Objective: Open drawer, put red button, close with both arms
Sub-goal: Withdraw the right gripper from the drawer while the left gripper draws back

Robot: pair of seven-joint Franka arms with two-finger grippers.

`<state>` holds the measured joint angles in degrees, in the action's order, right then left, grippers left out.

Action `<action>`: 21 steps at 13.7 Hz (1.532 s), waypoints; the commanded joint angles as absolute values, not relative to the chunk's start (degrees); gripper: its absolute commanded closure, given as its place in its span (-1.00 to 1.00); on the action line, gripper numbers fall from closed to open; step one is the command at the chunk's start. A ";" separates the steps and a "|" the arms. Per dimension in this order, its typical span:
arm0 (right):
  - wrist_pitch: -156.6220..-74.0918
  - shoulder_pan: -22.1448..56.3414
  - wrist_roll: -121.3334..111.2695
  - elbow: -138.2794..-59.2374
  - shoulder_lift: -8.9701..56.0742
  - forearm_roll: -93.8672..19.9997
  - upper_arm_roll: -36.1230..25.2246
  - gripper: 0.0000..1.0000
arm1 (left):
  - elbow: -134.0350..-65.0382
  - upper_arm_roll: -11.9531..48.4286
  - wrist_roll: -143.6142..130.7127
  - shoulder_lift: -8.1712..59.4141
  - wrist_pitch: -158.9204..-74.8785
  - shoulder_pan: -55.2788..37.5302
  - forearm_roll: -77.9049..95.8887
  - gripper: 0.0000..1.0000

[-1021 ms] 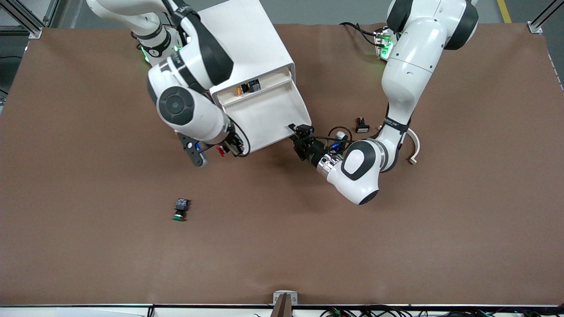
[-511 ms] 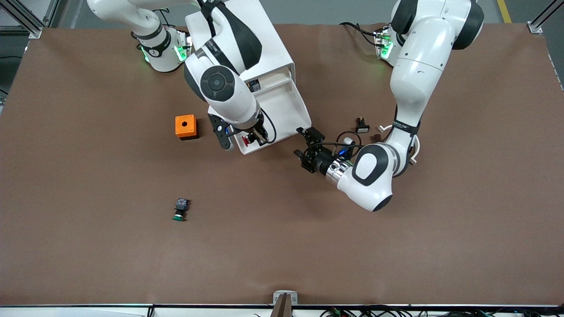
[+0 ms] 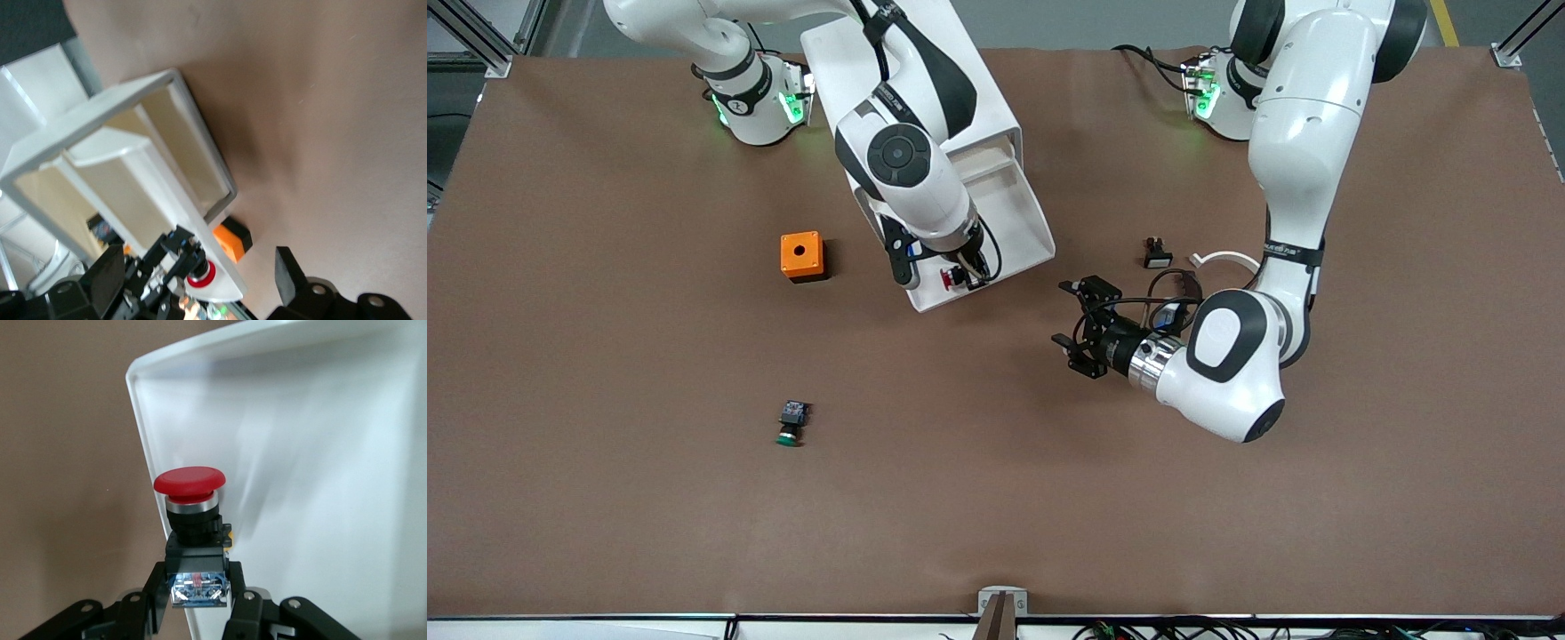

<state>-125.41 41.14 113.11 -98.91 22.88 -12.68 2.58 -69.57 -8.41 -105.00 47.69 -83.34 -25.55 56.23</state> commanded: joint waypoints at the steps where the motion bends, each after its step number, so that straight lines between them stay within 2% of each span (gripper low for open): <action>1: -126.04 41.84 114.70 -100.90 20.83 -13.71 2.02 0.35 | -69.96 -9.58 -98.83 44.23 -83.32 -26.19 49.53 -0.98; 4: -125.42 42.10 114.26 -100.81 20.83 -13.62 2.02 -0.35 | -70.05 -9.93 -91.88 41.23 -83.32 -25.93 43.97 -0.98; 5: -125.77 42.19 113.91 -100.38 20.74 -13.54 1.93 -0.76 | -70.05 -9.93 -89.67 40.87 -83.41 -25.93 42.47 -0.98; 6: -125.68 42.01 113.82 -99.24 20.57 -13.19 1.85 -1.00 | -70.05 -10.11 -87.91 40.78 -83.41 -25.75 42.28 -0.98; 11: -124.02 34.82 97.96 -96.51 15.92 -13.01 1.23 -1.00 | -70.14 -12.30 -73.76 39.29 -83.58 -26.45 36.67 -0.98; 14: -112.97 28.41 76.80 -93.35 14.51 -11.26 0.09 -1.00 | -70.22 -11.60 -69.53 39.29 -90.59 -27.33 34.45 -0.98; 21: -104.17 12.41 46.28 -92.81 9.41 -11.16 -1.23 -1.00 | -70.75 -11.60 -49.92 40.69 -100.63 -37.78 26.28 -0.99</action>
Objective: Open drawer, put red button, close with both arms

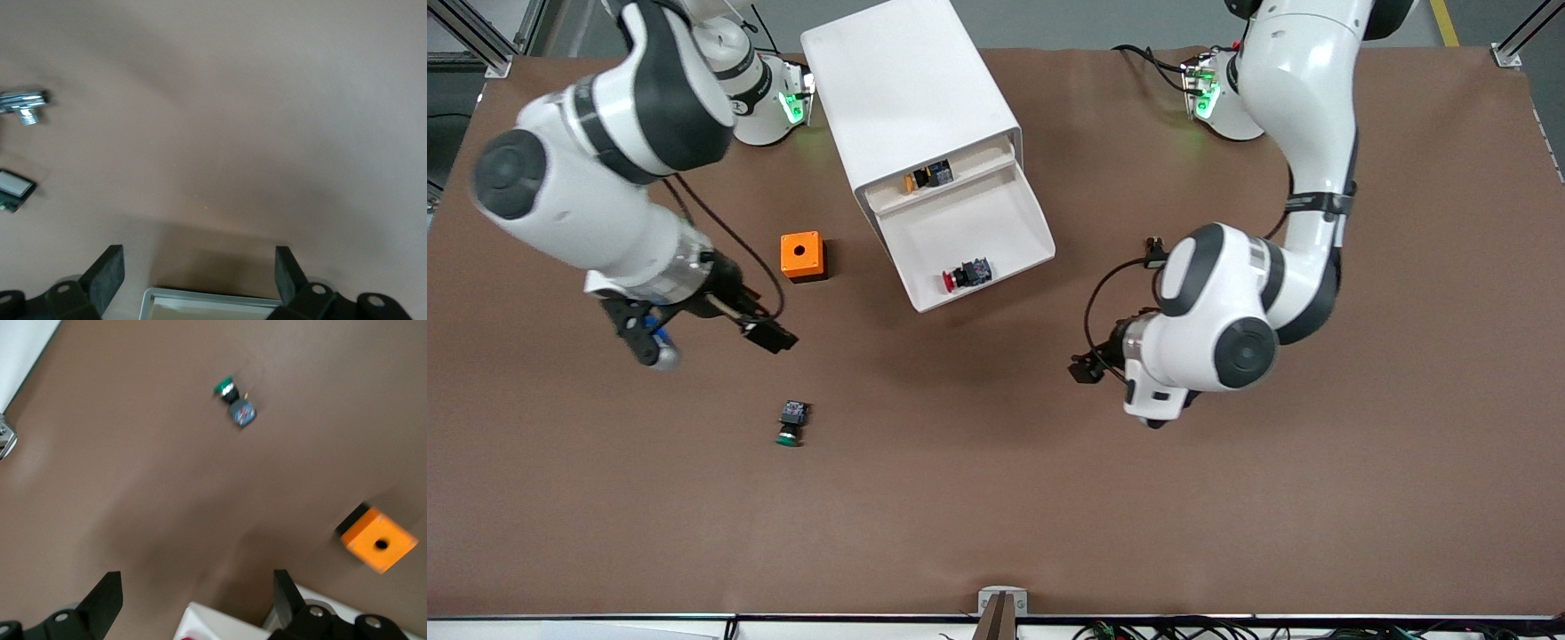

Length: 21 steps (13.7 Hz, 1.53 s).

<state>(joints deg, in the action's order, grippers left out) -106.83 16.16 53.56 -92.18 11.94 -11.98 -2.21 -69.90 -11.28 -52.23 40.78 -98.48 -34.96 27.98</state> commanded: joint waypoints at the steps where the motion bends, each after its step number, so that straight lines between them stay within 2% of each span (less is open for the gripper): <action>1: -102.58 10.13 42.32 -92.73 8.53 -11.16 -1.23 -1.00 | -70.84 -11.60 -49.92 41.04 -101.77 -39.19 26.28 -0.99; 5: -98.45 0.11 22.10 -92.90 5.98 -10.03 -1.32 -1.00 | -72.33 -11.60 -50.18 41.75 -109.50 -45.17 25.84 -0.99; 7: -95.90 -2.89 14.71 -93.07 3.44 -6.69 -1.23 -1.00 | -72.77 -11.60 -50.10 41.84 -110.21 -47.01 24.09 -0.99; 10: -92.38 -3.08 13.45 -94.21 -0.86 -2.03 -1.14 -1.00 | -73.65 -11.60 -50.10 41.92 -110.65 -49.47 23.64 -0.99; 13: -92.46 -4.03 5.56 -96.40 -3.77 -0.27 -0.79 -1.00 | -75.49 -11.69 -50.10 42.19 -113.72 -50.79 23.12 -0.99; 15: -93.51 -4.83 4.75 -98.34 -3.69 -0.26 -0.62 -1.00 | -75.76 -11.51 -50.19 42.19 -113.99 -50.89 22.50 -0.99; 18: -93.60 -5.89 4.57 -97.91 -4.22 0.00 2.98 -1.00 | -75.76 -11.34 -52.99 41.92 -113.12 -52.12 22.50 -0.99; 21: -92.73 -5.36 0.55 -93.44 -3.52 -1.05 3.08 -1.00 | -76.46 -11.25 -54.31 41.49 -110.85 -53.52 22.41 -0.99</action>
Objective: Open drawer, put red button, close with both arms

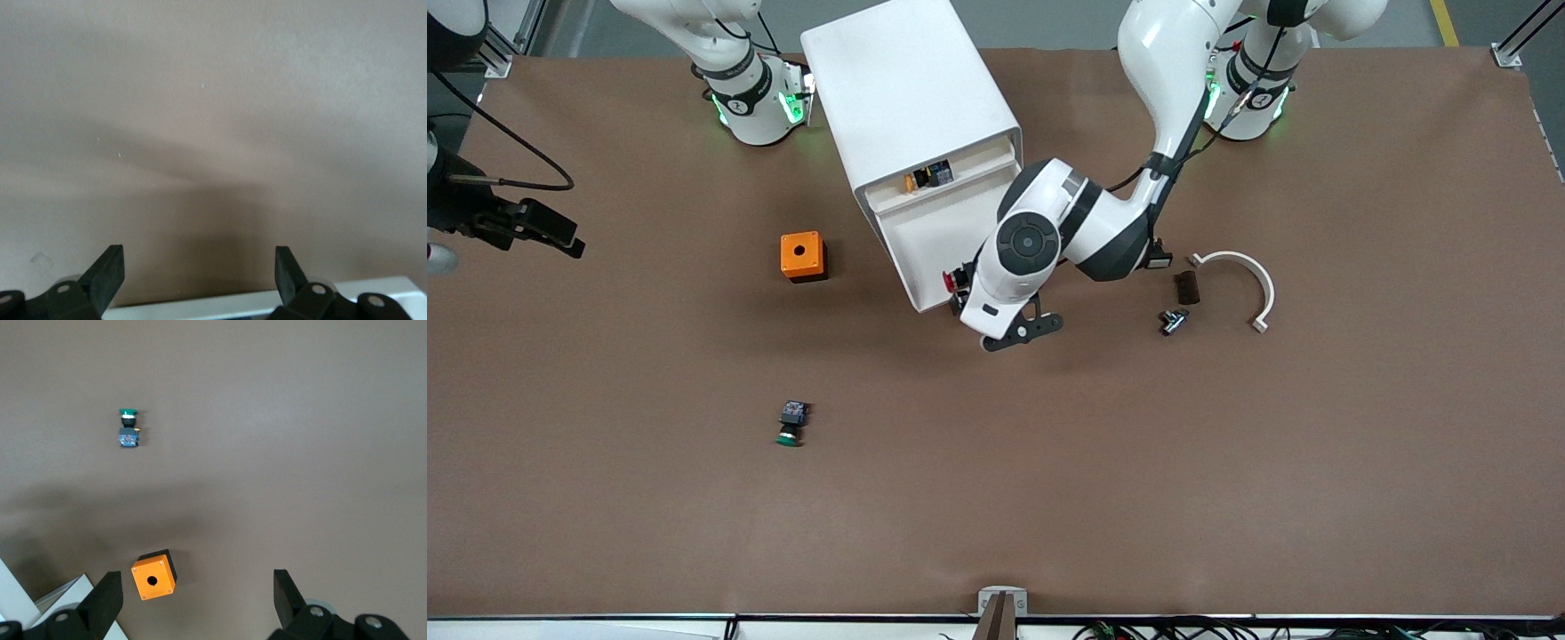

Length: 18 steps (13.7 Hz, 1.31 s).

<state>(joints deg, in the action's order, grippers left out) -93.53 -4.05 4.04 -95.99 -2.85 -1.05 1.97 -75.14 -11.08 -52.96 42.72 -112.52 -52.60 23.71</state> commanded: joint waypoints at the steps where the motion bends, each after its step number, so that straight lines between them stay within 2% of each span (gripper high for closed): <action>1: -92.55 -5.19 -0.43 -93.43 -3.52 -0.97 3.77 -1.00 | -76.46 -11.16 -54.40 41.40 -109.44 -54.22 22.41 -0.99; 10: -90.97 -6.15 0.17 -93.87 -3.60 -0.88 2.90 -1.00 | -76.29 -10.63 -58.18 41.04 -108.11 -59.32 22.50 -0.99; 18: -92.90 -6.06 0.26 -93.87 -3.43 -1.05 2.55 -1.00 | -76.11 -9.50 -57.75 41.13 -108.19 -62.14 22.76 -0.99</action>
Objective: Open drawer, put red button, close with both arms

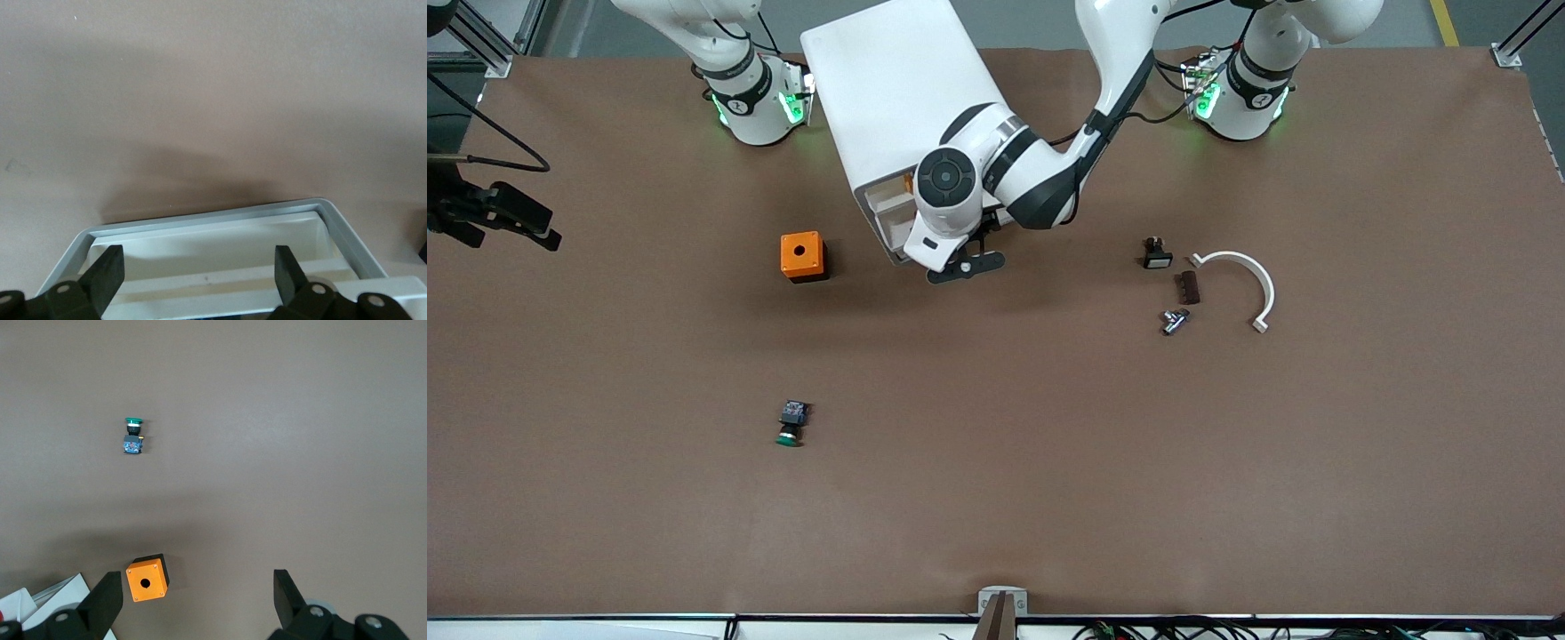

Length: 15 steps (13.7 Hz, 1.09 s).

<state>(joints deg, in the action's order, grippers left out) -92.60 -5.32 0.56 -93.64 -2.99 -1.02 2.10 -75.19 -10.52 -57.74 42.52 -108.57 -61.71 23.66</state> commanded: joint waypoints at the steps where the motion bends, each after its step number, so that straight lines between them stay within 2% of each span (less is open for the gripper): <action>1: -92.99 -6.06 0.26 -93.95 -3.43 -0.97 2.55 -1.00 | -76.11 -8.88 -57.83 41.13 -108.19 -62.05 23.11 -0.99; 15: -92.81 -6.15 -0.61 -95.19 -3.60 -0.18 2.55 -1.00 | -76.29 -5.54 -58.18 41.22 -107.67 -63.02 22.32 -0.99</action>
